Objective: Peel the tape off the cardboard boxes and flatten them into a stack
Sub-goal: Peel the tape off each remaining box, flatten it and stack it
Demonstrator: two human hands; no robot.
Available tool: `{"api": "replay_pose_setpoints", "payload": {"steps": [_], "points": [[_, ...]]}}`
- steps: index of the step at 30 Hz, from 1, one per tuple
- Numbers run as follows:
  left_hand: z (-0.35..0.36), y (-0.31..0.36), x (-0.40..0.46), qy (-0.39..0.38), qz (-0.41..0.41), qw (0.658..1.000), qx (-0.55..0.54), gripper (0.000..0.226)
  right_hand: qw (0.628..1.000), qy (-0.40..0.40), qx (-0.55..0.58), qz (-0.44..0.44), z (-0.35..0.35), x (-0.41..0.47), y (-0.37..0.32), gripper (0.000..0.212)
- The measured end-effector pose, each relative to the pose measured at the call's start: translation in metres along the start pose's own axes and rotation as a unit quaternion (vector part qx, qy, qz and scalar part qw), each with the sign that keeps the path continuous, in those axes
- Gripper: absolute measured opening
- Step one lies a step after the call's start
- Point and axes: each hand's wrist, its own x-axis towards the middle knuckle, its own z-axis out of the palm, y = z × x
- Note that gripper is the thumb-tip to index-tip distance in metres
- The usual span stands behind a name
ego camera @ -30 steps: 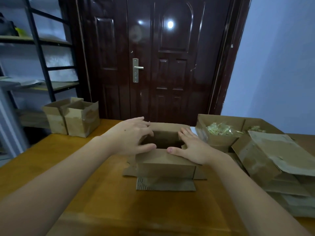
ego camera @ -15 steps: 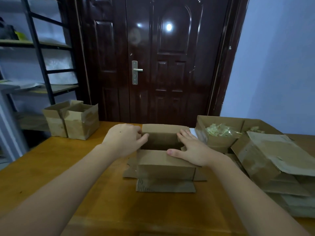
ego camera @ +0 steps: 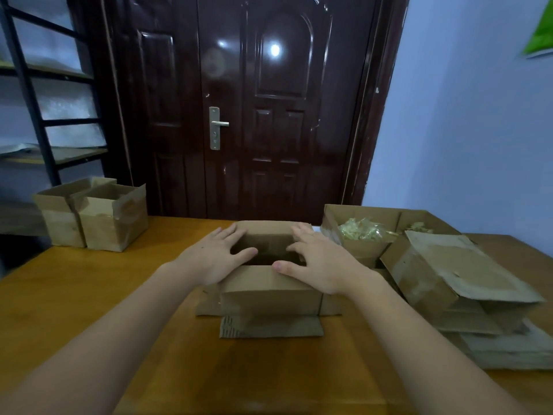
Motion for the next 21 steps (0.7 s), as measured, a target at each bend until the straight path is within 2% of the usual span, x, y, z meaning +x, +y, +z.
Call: {"api": "replay_pose_setpoints", "payload": {"steps": [4, 9, 14, 16, 19, 21], "points": [[0.001, -0.002, 0.001, 0.003, -0.002, 1.000, -0.004, 0.109, 0.998, -0.030, -0.029, 0.037, -0.009, -0.005, -0.005, 0.107], [0.002, -0.005, 0.000, 0.007, 0.010, 1.000, -0.006, 0.094, 0.998, 0.058, -0.024, 0.024, -0.020, -0.018, 0.009, 0.093], [0.001, -0.005, -0.002, 0.007, 0.023, 1.000, -0.005, 0.088, 0.984, 0.153, 0.082, 0.030, -0.029, -0.032, 0.042, 0.043], [0.001, -0.004, -0.001, 0.011, 0.028, 1.000, 0.003, 0.087, 0.983, 0.172, 0.052, 0.019, -0.025, -0.039, 0.048, 0.038], [0.001, -0.003, -0.001, 0.012, 0.034, 0.999, 0.016, 0.092, 0.985, 0.162, -0.051, -0.025, -0.011, -0.043, 0.048, 0.036], [0.001, -0.002, -0.001, 0.012, 0.036, 0.999, 0.019, 0.096, 0.992, 0.125, 0.001, -0.003, -0.003, -0.046, 0.044, 0.041]]}}
